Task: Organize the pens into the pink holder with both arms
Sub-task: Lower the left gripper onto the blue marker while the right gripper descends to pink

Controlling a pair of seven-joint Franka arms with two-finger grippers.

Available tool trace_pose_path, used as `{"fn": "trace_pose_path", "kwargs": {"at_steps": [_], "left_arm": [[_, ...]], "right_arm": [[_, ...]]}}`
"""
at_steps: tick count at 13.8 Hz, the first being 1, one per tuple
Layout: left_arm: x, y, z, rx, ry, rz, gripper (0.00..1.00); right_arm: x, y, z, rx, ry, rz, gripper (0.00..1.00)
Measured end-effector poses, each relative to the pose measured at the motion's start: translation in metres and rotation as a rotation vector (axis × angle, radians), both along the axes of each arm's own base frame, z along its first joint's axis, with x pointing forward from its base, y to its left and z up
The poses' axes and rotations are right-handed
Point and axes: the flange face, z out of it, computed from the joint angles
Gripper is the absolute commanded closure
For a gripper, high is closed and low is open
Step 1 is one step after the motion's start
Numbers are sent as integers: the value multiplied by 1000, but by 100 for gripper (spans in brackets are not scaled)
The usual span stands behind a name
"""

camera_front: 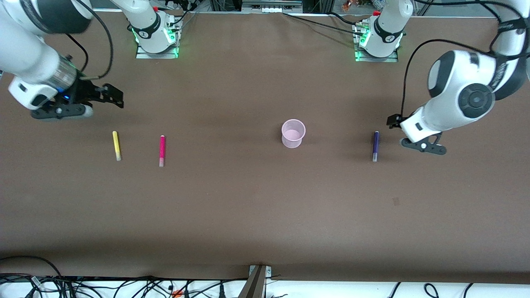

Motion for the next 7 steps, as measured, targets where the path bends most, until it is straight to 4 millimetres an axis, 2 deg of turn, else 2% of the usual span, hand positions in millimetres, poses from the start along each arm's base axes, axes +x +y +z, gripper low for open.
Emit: {"fn": "trace_pose_path", "kwargs": {"at_steps": [4, 7], "left_arm": [[-41, -2, -84, -26, -70, -63, 0], [-63, -1, -118, -32, -82, -91, 0]], "right_arm": [[-5, 11, -84, 0, 12, 17, 0], [-6, 11, -146, 4, 39, 16, 0]]}}
